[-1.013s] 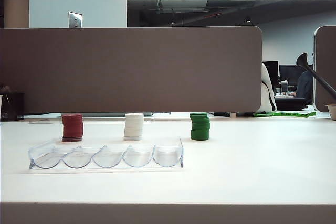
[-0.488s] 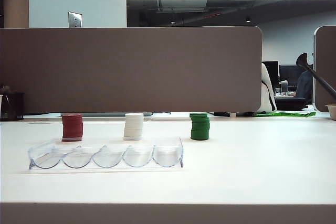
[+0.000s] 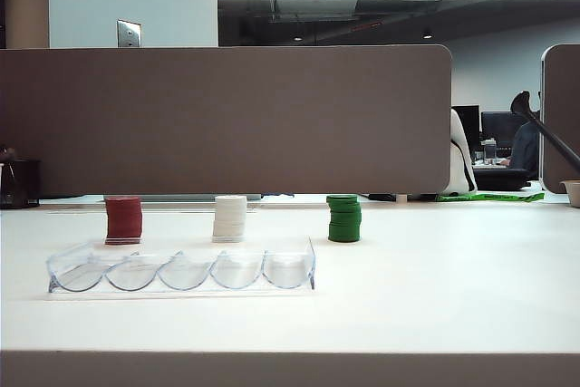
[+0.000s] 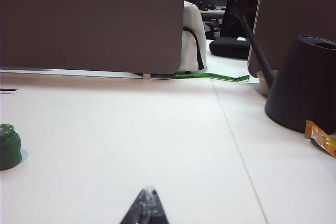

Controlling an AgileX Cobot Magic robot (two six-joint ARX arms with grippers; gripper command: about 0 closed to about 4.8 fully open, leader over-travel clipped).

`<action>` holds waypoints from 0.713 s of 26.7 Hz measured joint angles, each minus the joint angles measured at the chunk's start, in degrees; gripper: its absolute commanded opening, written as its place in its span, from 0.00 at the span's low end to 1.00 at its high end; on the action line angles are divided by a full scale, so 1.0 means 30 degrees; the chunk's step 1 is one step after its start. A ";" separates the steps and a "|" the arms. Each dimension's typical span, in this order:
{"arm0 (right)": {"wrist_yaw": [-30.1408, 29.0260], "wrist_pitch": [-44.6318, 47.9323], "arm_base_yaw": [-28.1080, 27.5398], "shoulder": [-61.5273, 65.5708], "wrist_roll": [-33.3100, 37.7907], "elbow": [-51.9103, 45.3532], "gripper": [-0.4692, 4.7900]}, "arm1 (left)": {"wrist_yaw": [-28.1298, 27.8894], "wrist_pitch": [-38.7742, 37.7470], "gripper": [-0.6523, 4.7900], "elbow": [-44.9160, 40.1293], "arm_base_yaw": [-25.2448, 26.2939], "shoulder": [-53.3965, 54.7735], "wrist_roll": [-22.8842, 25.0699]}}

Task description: Pick up the chip in the box and place it on the pile of chips with the same color.

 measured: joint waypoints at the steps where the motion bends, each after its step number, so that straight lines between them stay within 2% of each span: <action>1: -0.0087 0.0000 -0.0007 0.0000 -0.0153 0.0000 0.08 | -0.0007 -0.0007 0.11 0.0000 0.0007 0.0000 0.0109; 5: -0.0903 0.0000 -0.0015 0.0000 -0.0962 0.0000 0.08 | -0.0051 0.0000 0.11 0.0007 0.1370 0.0000 0.0321; 8: -0.1107 0.0007 -0.0015 0.0000 -0.0984 0.0000 0.08 | 0.1173 0.0073 0.11 0.0000 0.3534 0.0000 -0.0153; 9: -0.1020 0.0007 -0.0015 0.0000 -0.0984 0.0000 0.08 | 0.2091 0.0189 0.11 0.0007 0.4342 0.0000 -0.0401; 11: -0.0350 0.0015 -0.0022 0.0000 -0.0962 0.0000 0.08 | 0.2754 0.0299 0.11 0.0000 0.4707 0.0000 -0.0546; 14: 0.0874 0.0058 -0.0022 0.0000 -0.0889 0.0000 0.08 | 0.2718 0.0379 0.11 0.0000 0.4743 0.0000 -0.0845; 17: 0.1064 0.0066 -0.0022 0.0000 -0.0823 0.0000 0.08 | 0.2725 0.0437 0.11 0.0007 0.4743 -0.0007 -0.1246; 19: 0.1064 0.0066 -0.0022 0.0000 -0.0823 0.0000 0.08 | 0.2725 0.0430 0.11 0.0007 0.4743 -0.0007 -0.2098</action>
